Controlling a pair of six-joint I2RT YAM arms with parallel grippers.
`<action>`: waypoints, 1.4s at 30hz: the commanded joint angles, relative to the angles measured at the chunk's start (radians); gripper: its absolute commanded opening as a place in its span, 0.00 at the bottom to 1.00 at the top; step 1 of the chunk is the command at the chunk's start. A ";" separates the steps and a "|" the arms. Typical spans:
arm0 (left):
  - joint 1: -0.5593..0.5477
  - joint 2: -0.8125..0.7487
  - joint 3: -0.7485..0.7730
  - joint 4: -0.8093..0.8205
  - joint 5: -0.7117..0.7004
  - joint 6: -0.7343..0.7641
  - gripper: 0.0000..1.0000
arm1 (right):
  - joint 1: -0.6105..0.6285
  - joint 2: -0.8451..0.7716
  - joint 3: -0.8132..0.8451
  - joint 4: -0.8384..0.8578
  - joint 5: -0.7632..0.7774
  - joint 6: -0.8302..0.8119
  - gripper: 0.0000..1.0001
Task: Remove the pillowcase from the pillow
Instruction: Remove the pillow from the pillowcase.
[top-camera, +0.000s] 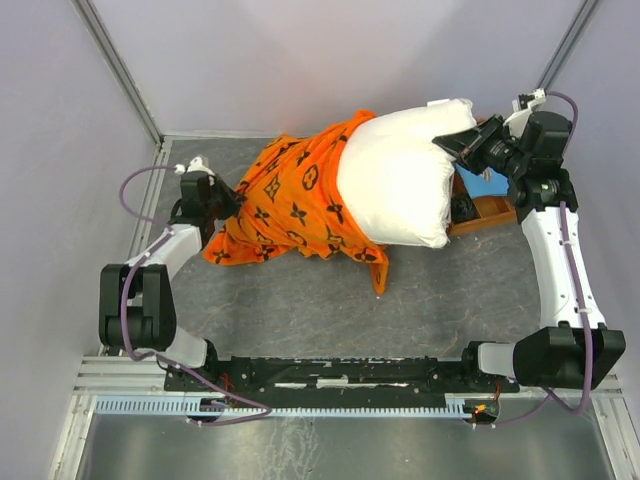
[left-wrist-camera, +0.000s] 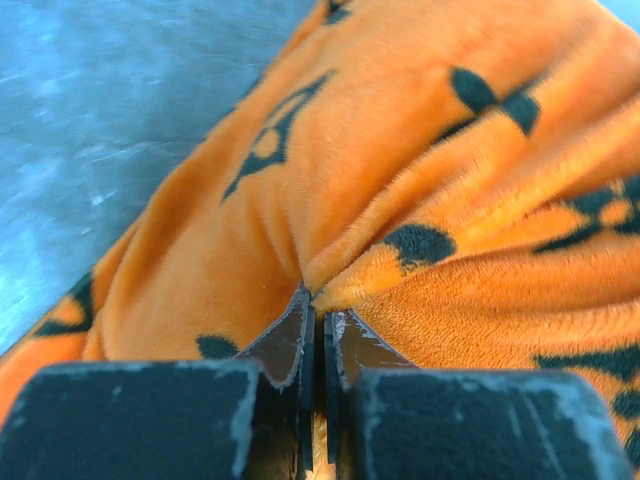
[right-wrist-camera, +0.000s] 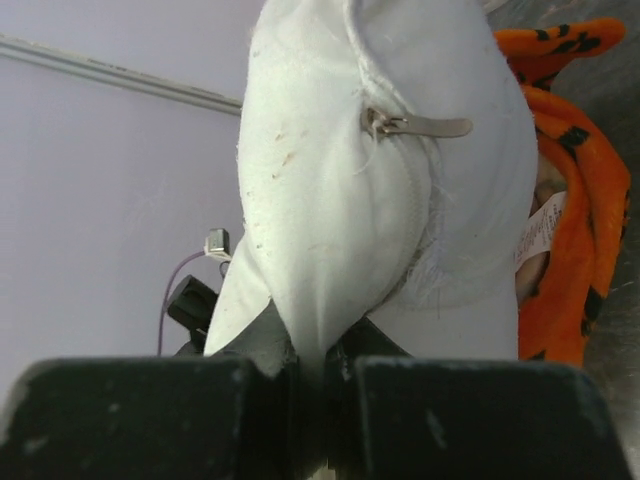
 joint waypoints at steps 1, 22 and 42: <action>0.179 -0.037 -0.142 -0.145 -0.378 -0.091 0.03 | -0.049 0.008 0.249 0.155 -0.015 0.039 0.02; -0.001 -0.487 -0.109 0.081 -0.055 0.128 0.99 | 0.119 0.121 0.039 0.316 -0.115 0.048 0.02; -0.208 0.092 0.313 -0.009 -0.223 0.290 0.10 | 0.150 0.000 0.016 0.171 -0.072 -0.103 0.02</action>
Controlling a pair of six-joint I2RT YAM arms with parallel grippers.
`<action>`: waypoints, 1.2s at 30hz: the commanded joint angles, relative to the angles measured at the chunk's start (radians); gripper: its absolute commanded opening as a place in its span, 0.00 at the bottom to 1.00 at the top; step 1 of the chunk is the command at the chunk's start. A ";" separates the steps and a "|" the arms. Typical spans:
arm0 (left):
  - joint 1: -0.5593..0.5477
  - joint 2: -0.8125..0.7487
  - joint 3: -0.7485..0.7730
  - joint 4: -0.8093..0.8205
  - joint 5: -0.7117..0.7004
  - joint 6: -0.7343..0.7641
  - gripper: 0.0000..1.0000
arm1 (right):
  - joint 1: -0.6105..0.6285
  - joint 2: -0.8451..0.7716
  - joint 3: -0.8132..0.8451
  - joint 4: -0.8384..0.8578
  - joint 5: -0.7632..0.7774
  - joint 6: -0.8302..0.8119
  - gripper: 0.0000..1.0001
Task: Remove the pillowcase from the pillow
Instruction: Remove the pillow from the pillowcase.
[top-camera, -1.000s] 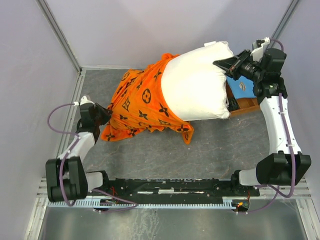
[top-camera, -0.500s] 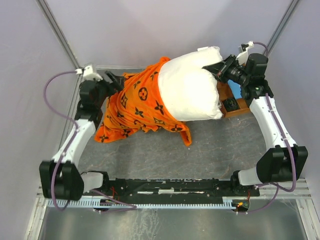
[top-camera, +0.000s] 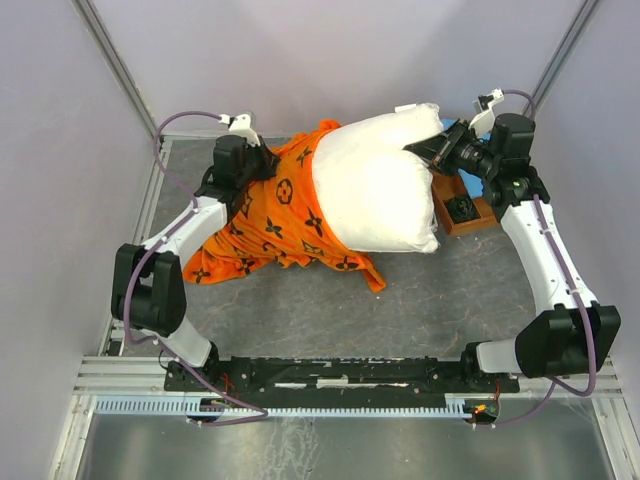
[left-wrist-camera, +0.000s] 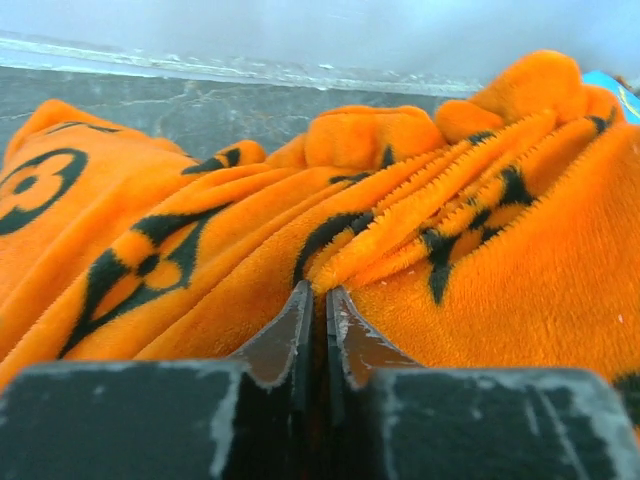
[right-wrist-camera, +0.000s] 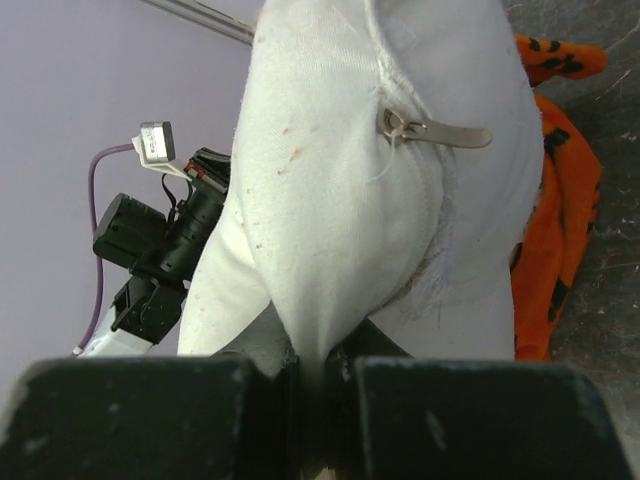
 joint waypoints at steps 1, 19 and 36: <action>0.018 -0.013 0.021 -0.069 -0.207 0.065 0.04 | 0.005 -0.085 0.038 0.066 0.009 -0.045 0.02; 0.477 -0.119 -0.294 -0.086 -0.134 -0.217 0.04 | -0.164 -0.128 0.020 0.202 -0.002 0.131 0.02; 0.014 -0.016 0.276 -0.269 0.072 0.021 0.99 | 0.027 -0.111 0.039 0.087 0.092 -0.028 0.02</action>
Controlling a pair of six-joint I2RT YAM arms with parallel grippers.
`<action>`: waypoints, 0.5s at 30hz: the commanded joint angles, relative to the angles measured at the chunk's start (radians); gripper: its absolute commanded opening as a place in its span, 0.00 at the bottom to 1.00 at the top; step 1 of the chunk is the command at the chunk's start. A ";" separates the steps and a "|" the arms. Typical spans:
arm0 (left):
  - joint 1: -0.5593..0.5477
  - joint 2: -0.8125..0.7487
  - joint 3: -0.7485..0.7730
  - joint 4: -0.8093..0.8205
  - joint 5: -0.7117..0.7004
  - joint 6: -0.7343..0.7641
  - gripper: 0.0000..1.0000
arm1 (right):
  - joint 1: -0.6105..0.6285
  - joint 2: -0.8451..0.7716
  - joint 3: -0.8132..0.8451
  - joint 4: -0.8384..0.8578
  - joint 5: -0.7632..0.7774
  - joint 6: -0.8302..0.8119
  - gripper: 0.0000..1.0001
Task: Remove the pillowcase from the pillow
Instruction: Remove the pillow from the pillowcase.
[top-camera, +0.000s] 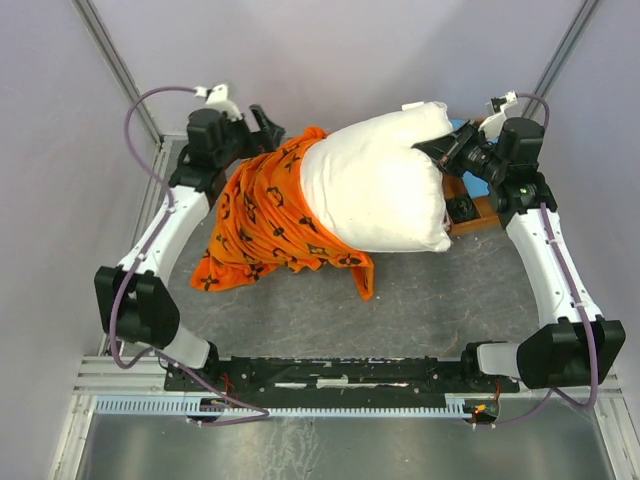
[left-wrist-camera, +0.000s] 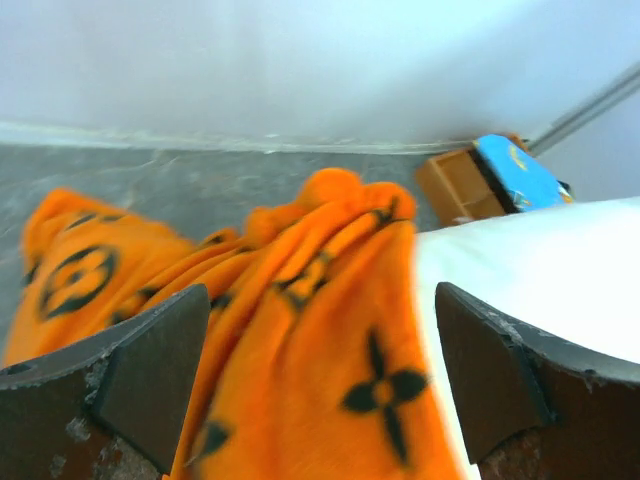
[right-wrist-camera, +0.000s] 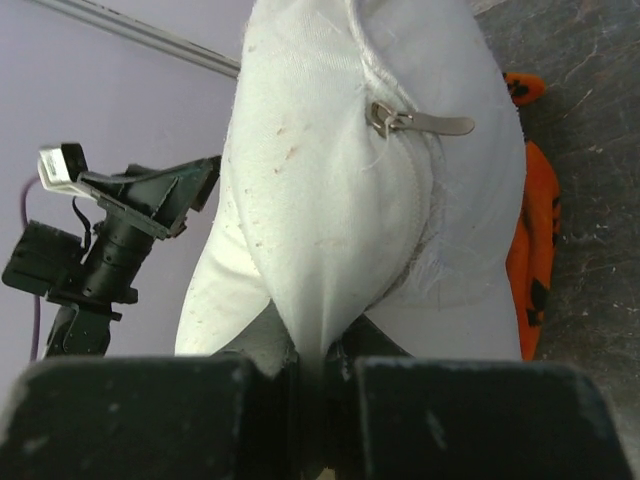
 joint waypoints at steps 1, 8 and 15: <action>-0.089 0.140 0.152 -0.072 -0.008 0.103 0.99 | 0.065 -0.047 0.070 0.102 0.030 -0.052 0.02; -0.180 0.394 0.382 -0.229 -0.126 0.163 0.90 | 0.084 -0.062 0.091 0.061 0.032 -0.084 0.02; -0.142 0.434 0.332 -0.317 -0.414 0.173 0.23 | 0.079 -0.112 0.135 -0.019 0.078 -0.160 0.02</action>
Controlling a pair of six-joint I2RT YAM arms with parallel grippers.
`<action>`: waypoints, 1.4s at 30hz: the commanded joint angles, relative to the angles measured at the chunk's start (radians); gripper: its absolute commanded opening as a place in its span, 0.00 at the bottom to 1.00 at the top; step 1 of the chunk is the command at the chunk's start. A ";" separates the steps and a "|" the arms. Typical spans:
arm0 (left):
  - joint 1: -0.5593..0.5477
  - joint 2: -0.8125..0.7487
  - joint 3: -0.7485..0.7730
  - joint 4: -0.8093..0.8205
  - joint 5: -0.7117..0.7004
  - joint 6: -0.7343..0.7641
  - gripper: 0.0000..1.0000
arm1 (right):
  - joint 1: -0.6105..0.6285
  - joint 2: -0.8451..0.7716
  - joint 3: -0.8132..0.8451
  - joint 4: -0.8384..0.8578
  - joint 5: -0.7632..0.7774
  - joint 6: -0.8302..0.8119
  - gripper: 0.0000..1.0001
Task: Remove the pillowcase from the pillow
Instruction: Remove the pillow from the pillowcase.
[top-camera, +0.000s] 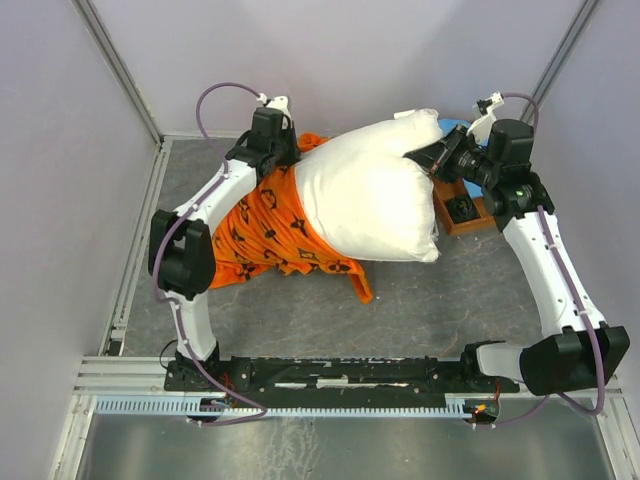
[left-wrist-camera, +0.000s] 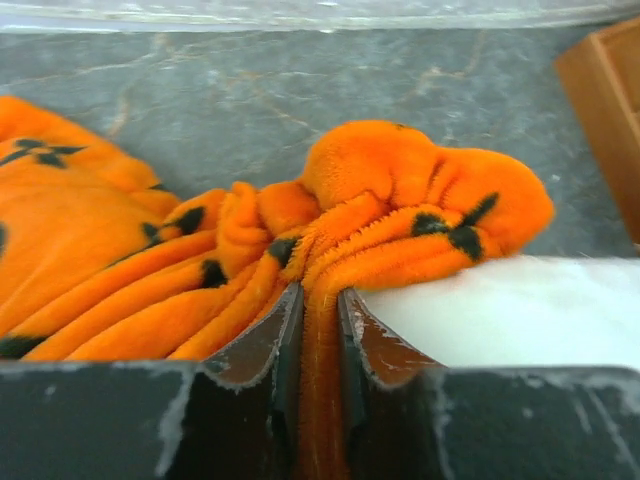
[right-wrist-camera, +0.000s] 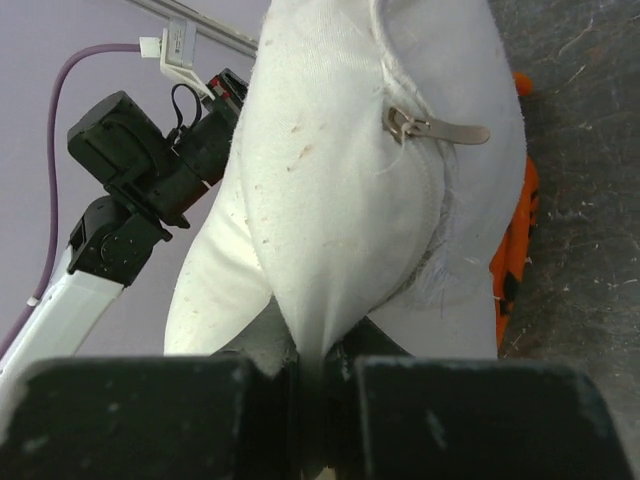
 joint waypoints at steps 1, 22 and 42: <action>0.063 -0.009 -0.029 -0.126 -0.280 0.050 0.21 | -0.003 -0.099 0.121 0.058 0.025 -0.069 0.02; 0.195 -0.582 -0.344 -0.033 0.072 -0.029 0.99 | 0.022 -0.087 0.142 -0.034 0.228 -0.122 0.01; -0.626 -0.792 -0.718 -0.124 -0.190 -0.301 0.92 | 0.033 0.206 0.366 -0.168 0.549 -0.180 0.01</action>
